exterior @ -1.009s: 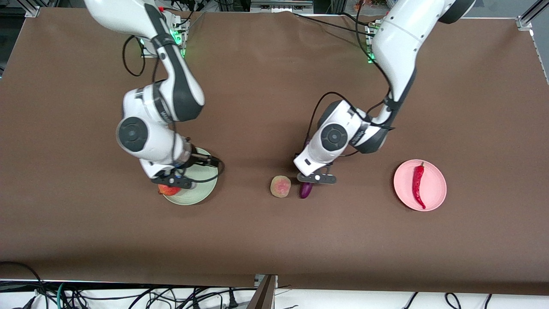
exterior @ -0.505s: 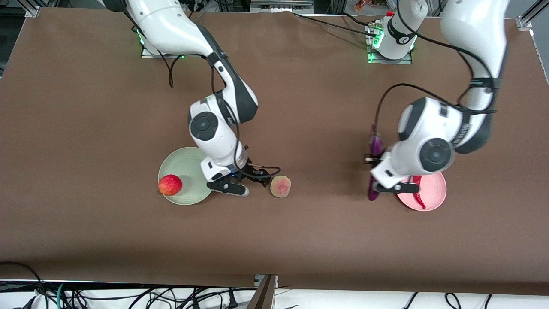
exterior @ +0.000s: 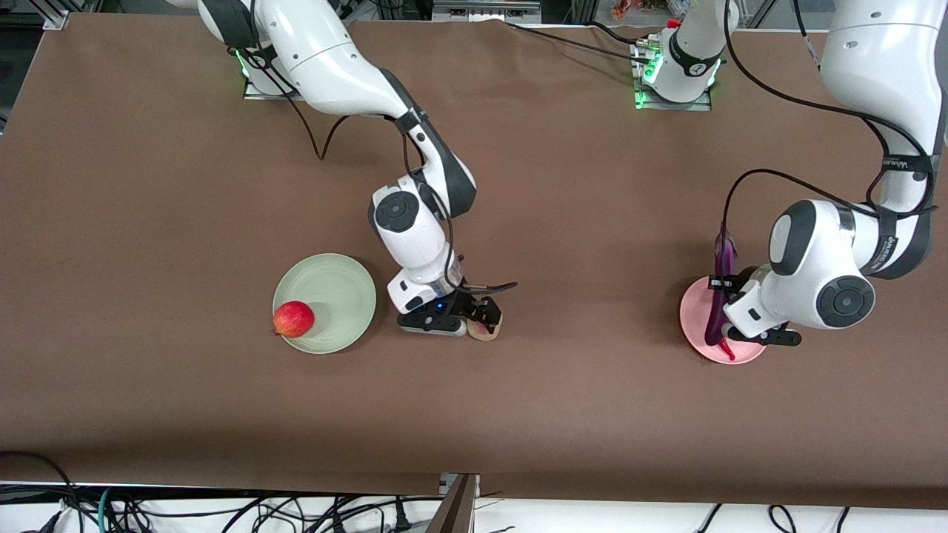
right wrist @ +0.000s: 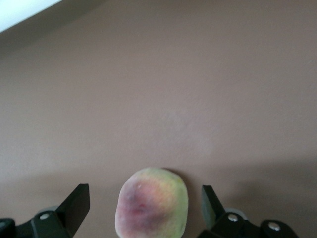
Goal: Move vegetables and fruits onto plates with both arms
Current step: 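Carry the eggplant onto the pink plate while the right gripper grasps the peach, then place the peach on the green plate while the left gripper withdraws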
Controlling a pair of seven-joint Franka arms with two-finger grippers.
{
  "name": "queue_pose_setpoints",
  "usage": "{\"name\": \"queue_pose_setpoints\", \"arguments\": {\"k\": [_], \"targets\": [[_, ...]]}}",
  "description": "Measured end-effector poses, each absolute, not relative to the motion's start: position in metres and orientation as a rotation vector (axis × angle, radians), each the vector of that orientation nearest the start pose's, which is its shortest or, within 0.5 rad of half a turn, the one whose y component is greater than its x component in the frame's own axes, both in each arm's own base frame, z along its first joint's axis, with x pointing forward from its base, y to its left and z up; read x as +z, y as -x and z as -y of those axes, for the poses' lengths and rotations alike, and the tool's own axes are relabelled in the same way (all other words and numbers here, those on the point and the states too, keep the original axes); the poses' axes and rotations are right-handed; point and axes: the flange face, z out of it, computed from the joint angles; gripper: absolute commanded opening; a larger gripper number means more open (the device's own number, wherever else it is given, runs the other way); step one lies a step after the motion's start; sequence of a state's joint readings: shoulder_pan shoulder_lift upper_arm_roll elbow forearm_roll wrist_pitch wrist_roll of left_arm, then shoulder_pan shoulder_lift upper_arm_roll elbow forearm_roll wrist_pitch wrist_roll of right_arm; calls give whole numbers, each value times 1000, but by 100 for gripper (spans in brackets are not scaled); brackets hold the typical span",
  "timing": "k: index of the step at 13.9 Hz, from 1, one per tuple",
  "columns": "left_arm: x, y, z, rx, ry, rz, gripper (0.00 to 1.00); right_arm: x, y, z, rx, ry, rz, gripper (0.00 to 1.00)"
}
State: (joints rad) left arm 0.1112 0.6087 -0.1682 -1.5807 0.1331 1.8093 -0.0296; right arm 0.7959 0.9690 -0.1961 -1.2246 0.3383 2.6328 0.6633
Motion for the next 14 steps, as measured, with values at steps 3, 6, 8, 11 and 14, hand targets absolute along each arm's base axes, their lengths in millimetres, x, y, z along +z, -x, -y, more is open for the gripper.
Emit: {"name": "queue_pose_setpoints", "arguments": {"k": [3,6,8,11,14], "targets": [[232,-653,14,561,3063,-128,53,214,-619,-495,-477,2740,-252,99],[230,-654,14,551,3068,-145,100,197,-612,-501,-499,2738,-235,71],[231,-654,12,548,3069,-144,100,197,-613,-500,-522,2741,-217,35],[232,-655,12,544,3071,-150,100,200,-614,-501,-541,2739,-203,15],[259,-664,15,466,3085,-234,100,210,-627,-490,-575,2730,-222,15]]}}
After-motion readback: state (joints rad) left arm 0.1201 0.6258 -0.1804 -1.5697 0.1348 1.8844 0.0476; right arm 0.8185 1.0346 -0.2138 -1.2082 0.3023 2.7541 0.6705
